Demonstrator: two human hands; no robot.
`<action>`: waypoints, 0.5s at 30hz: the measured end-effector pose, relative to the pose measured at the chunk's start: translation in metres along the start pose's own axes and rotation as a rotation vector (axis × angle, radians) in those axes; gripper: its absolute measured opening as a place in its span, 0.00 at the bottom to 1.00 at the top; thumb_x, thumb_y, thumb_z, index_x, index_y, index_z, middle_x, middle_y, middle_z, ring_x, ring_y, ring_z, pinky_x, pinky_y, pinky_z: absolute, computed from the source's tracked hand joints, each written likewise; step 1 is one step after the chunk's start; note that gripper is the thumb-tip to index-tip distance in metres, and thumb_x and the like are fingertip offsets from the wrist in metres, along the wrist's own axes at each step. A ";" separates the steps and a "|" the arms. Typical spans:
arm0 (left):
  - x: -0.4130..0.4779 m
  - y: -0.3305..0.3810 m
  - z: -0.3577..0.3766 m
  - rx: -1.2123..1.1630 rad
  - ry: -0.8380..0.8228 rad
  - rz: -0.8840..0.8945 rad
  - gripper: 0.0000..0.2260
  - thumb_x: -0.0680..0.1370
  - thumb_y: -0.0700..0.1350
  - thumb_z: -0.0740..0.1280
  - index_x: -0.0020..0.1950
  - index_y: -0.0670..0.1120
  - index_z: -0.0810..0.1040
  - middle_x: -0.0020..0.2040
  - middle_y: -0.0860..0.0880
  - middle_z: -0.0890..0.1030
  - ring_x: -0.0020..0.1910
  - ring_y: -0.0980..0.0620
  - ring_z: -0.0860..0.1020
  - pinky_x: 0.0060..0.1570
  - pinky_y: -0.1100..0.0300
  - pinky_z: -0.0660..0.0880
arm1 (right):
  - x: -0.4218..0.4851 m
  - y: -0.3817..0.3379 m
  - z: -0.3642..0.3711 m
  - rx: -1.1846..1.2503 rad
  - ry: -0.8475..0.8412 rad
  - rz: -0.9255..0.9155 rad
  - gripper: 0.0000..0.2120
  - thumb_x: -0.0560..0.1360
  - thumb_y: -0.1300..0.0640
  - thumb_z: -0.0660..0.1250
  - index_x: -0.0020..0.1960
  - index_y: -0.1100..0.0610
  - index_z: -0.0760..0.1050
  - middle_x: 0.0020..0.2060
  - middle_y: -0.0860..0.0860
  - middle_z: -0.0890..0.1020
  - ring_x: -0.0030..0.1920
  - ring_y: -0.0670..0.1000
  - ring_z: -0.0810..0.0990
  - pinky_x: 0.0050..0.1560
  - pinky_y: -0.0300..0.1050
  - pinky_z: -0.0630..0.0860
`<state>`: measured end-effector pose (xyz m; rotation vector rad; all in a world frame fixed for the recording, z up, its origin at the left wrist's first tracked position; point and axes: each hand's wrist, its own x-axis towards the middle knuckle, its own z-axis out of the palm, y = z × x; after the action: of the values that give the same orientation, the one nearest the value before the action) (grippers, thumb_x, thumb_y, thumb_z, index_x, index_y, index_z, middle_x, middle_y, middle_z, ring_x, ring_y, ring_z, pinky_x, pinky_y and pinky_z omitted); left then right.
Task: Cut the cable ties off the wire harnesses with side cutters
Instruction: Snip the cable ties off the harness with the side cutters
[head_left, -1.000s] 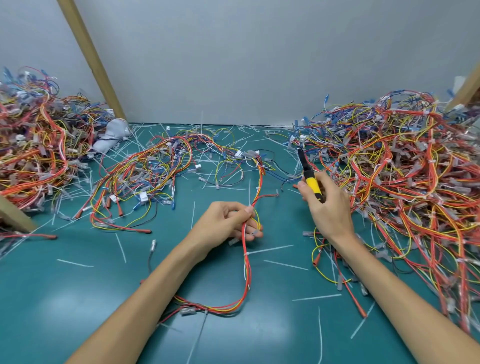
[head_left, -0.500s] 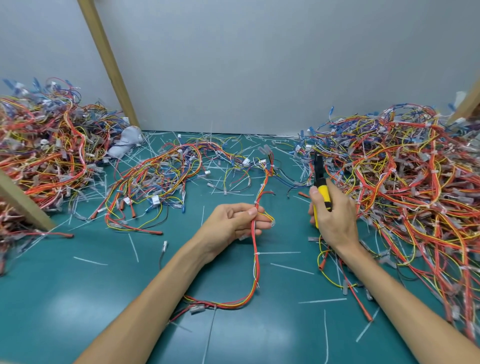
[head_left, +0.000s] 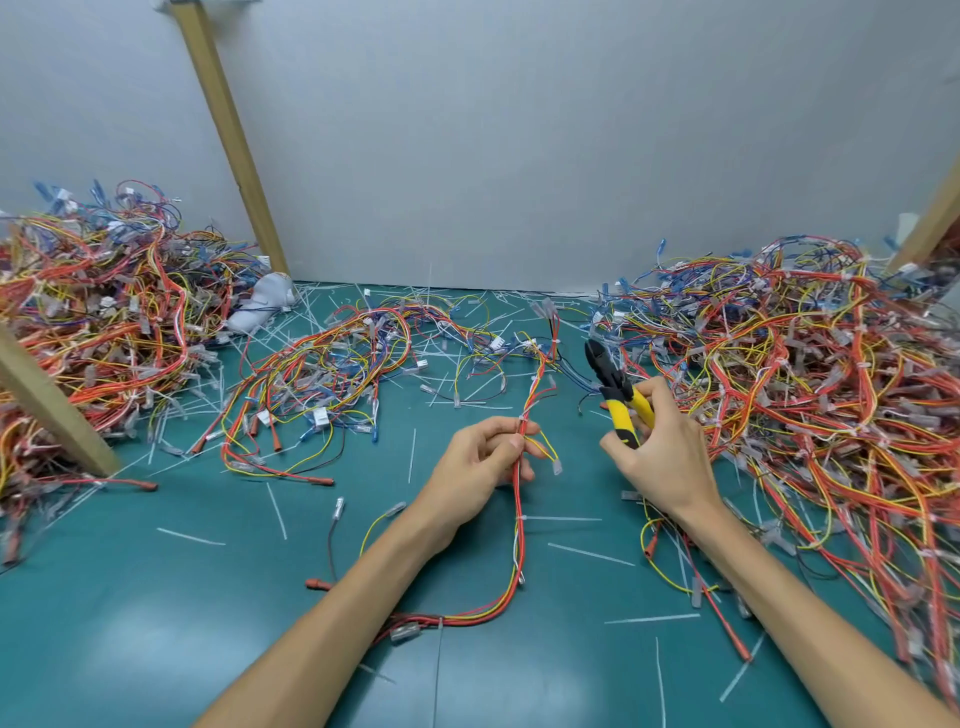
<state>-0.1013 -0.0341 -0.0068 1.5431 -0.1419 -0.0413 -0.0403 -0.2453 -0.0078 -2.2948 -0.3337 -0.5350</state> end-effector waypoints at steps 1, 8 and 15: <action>0.000 0.000 0.000 -0.001 -0.004 -0.002 0.09 0.83 0.36 0.57 0.58 0.41 0.76 0.42 0.51 0.83 0.34 0.58 0.77 0.38 0.69 0.73 | 0.000 0.000 0.000 0.004 -0.013 0.002 0.19 0.66 0.58 0.74 0.49 0.52 0.65 0.30 0.51 0.75 0.32 0.56 0.74 0.33 0.48 0.67; 0.000 0.001 -0.003 -0.011 -0.038 -0.011 0.08 0.83 0.37 0.59 0.55 0.41 0.77 0.42 0.49 0.84 0.35 0.56 0.80 0.38 0.69 0.74 | -0.001 0.002 0.001 -0.005 -0.054 -0.086 0.22 0.68 0.55 0.74 0.53 0.50 0.63 0.37 0.48 0.71 0.37 0.50 0.71 0.36 0.46 0.64; -0.001 0.002 -0.003 -0.021 0.020 -0.009 0.08 0.82 0.37 0.61 0.56 0.39 0.78 0.44 0.45 0.84 0.37 0.56 0.82 0.37 0.69 0.74 | -0.006 -0.007 0.000 0.061 0.012 -0.253 0.22 0.71 0.53 0.74 0.62 0.50 0.72 0.47 0.47 0.72 0.47 0.41 0.73 0.50 0.26 0.65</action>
<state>-0.1019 -0.0310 -0.0053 1.5224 -0.1177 -0.0344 -0.0485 -0.2405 -0.0063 -2.2022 -0.6310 -0.6550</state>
